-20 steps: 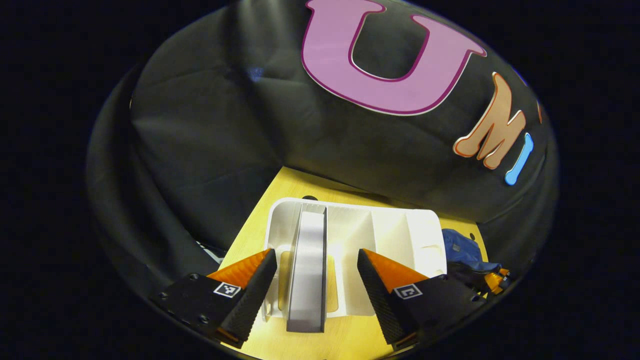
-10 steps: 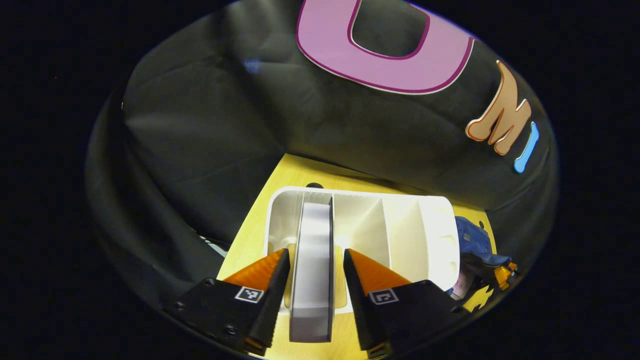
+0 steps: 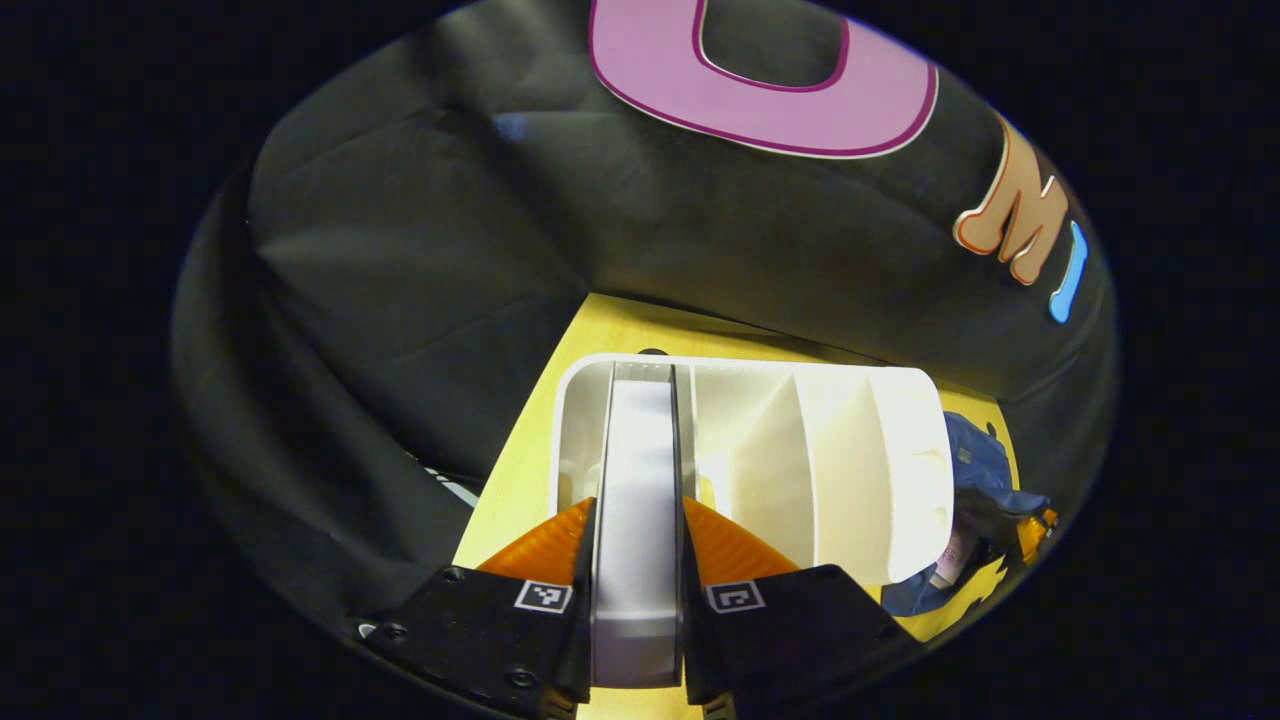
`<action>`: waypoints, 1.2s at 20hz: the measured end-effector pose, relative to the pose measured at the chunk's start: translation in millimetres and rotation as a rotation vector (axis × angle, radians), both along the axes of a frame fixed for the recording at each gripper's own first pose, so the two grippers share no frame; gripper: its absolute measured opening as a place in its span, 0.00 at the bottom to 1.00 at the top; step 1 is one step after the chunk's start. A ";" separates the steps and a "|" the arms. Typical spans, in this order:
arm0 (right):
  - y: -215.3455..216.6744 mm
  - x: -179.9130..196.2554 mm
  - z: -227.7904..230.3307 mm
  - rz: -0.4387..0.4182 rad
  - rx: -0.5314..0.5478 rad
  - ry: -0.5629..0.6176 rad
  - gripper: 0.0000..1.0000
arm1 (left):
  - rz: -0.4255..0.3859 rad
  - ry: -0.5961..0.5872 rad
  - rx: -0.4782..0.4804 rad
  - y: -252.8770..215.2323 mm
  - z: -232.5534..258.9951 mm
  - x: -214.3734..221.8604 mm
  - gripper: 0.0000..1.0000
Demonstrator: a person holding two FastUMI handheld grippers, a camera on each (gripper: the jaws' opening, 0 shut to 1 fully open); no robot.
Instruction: Open the schoolbag, grab two books from the bookshelf and put them into the schoolbag.
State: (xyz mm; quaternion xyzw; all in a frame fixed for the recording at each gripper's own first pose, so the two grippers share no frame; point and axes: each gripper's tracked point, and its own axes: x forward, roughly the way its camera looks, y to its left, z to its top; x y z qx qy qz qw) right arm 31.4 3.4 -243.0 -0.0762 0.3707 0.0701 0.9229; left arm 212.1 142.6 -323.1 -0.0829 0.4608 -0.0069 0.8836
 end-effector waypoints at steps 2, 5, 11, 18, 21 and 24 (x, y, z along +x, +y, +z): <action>0.7 0.3 1.2 0.004 0.002 -0.002 0.08 | 0.032 -0.002 -0.004 5.5 2.7 -3.1 0.32; 0.3 -0.2 1.0 0.011 0.006 -0.001 0.07 | 0.050 -0.047 -0.035 5.2 24.8 -7.6 0.32; 2.2 -0.9 2.5 0.043 0.006 -0.004 0.08 | 0.077 -0.172 -0.023 15.4 89.3 -18.1 0.31; 2.0 -5.5 7.3 0.084 0.009 -0.024 0.08 | 0.130 -0.270 -0.065 16.2 150.3 -42.2 0.30; 1.2 -7.3 9.5 0.101 0.016 -0.032 0.08 | 0.169 -0.293 -0.064 22.1 166.1 -59.0 0.29; 1.6 -9.0 11.5 0.118 0.024 -0.037 0.08 | 0.199 -0.313 -0.096 23.5 182.2 -77.2 0.29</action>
